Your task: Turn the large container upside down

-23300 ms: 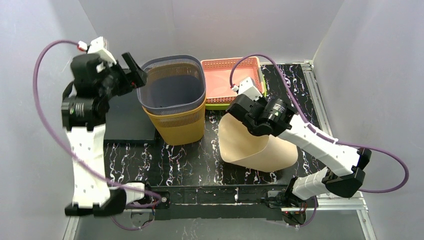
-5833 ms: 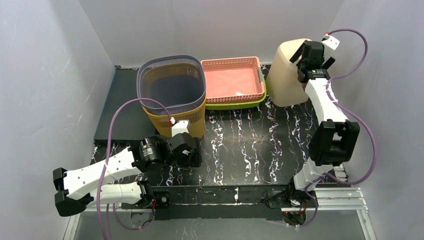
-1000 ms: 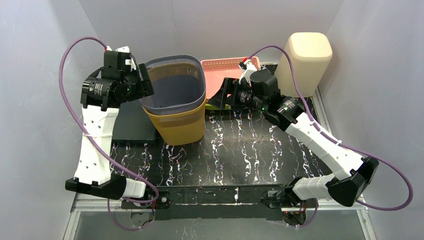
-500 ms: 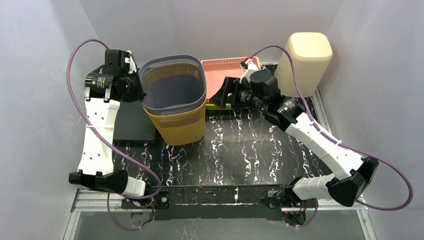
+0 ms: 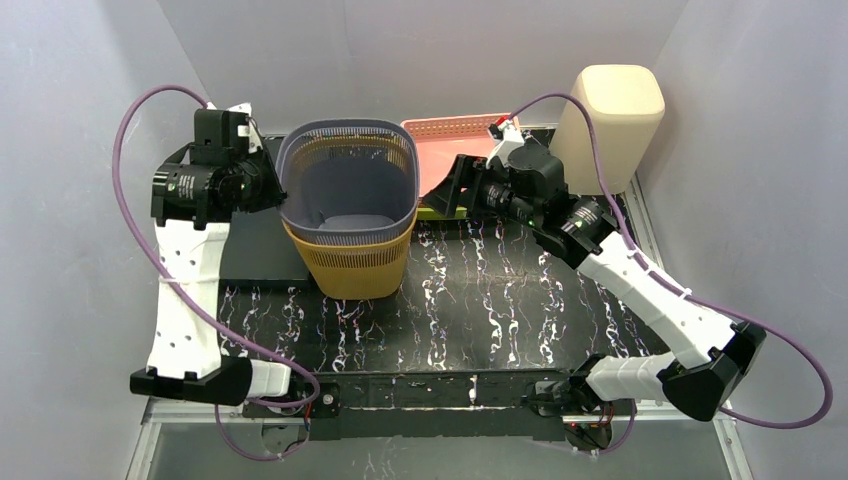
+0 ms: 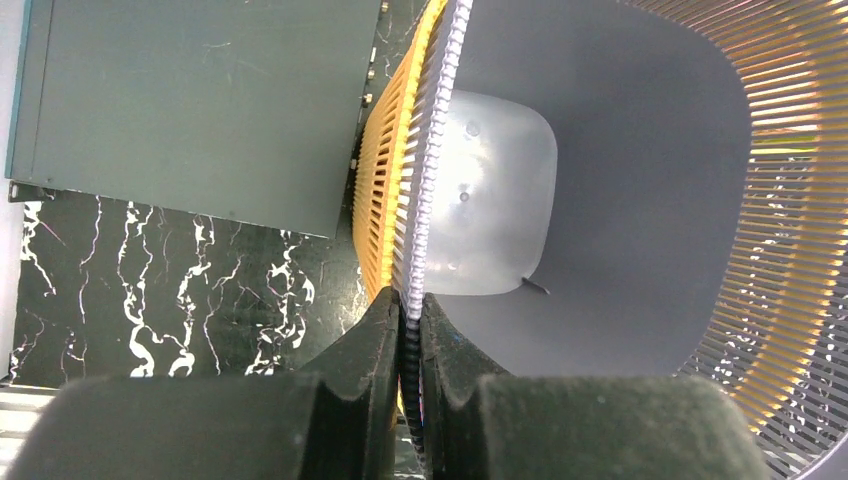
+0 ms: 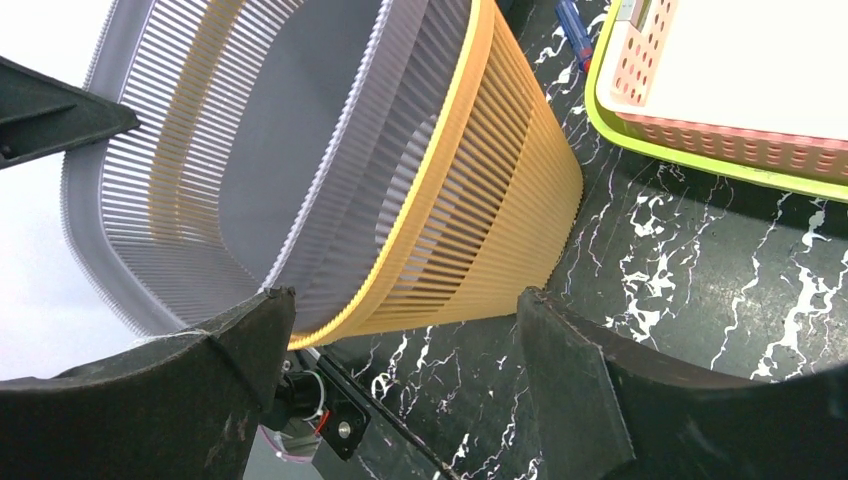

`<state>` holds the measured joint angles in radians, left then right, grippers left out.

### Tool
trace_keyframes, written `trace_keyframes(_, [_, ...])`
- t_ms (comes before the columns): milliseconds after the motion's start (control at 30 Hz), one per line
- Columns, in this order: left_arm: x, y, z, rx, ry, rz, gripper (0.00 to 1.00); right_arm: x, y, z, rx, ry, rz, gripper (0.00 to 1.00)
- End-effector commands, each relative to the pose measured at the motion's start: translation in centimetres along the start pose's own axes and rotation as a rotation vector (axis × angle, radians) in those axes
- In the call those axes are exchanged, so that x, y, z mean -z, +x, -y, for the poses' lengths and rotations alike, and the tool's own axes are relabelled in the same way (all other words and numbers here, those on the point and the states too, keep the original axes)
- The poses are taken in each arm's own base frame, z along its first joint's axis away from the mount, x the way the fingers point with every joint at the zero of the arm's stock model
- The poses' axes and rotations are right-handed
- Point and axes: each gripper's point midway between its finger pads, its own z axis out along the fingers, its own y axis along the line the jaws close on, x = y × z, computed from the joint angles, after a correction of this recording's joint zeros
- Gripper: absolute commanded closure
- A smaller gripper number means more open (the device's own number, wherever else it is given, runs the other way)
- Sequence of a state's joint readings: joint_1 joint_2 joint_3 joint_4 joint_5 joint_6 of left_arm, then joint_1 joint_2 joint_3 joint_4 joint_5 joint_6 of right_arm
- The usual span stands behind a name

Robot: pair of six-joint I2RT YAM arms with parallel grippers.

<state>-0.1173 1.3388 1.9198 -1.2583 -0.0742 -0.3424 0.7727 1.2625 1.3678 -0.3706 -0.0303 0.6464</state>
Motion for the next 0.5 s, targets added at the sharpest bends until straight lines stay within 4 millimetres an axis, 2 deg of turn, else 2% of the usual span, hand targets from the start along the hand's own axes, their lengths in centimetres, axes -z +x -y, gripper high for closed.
trace_keyframes(0, [5.1,-3.7,0.8,0.06,0.072,0.236,1.0,1.5,-2.0,-1.9,0.008,-0.073,0.092,0.1])
trace_keyframes(300, [6.5,-4.7,1.1,0.121,0.1,0.316,1.0,1.7,-1.7,-3.1,0.002,-0.135,0.066,0.11])
trace_keyframes(467, [8.1,-5.5,1.3,0.157,0.132,0.378,1.0,2.3,-2.0,-3.5,0.0,-0.164,0.094,0.13])
